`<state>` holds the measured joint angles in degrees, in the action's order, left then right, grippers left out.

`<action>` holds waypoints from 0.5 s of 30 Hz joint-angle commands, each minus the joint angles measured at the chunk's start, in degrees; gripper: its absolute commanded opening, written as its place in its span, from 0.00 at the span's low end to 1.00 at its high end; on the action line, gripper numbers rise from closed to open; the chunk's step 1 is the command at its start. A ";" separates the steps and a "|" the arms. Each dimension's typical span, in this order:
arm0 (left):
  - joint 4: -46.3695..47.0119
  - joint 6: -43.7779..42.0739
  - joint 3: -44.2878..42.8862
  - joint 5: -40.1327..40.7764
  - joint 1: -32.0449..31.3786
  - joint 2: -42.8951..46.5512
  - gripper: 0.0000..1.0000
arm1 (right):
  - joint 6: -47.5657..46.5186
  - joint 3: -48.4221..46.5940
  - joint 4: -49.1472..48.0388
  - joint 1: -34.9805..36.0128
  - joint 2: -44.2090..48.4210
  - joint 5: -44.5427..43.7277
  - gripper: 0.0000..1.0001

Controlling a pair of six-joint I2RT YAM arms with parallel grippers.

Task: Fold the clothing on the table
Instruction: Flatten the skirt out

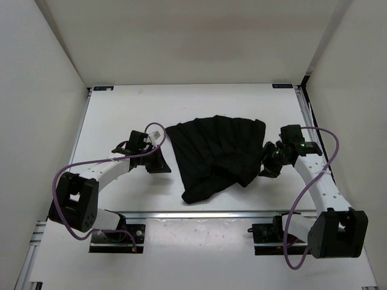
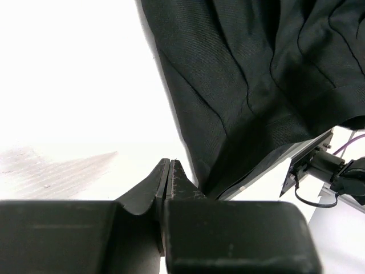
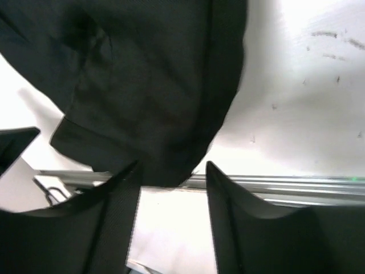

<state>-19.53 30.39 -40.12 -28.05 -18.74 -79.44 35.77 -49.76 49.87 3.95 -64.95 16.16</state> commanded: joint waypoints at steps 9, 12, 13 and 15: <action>-0.34 -0.69 -0.66 -0.34 -0.86 0.42 0.01 | 9.66 6.59 -1.18 2.91 4.48 -0.43 0.66; -0.51 -0.60 -0.22 -0.42 -0.51 0.43 0.00 | 11.25 10.72 -2.05 2.04 3.87 0.96 0.63; -0.42 -0.34 0.04 -0.42 -0.77 0.34 0.00 | 11.34 12.56 -3.62 1.68 3.60 2.11 0.61; -0.77 -0.60 -0.14 -0.60 -0.68 0.60 0.00 | 11.86 15.11 -7.13 1.33 2.82 3.08 0.58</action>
<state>-20.14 30.24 -40.12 -28.05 -19.25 -79.46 44.75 -37.43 47.31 6.07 -61.41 16.56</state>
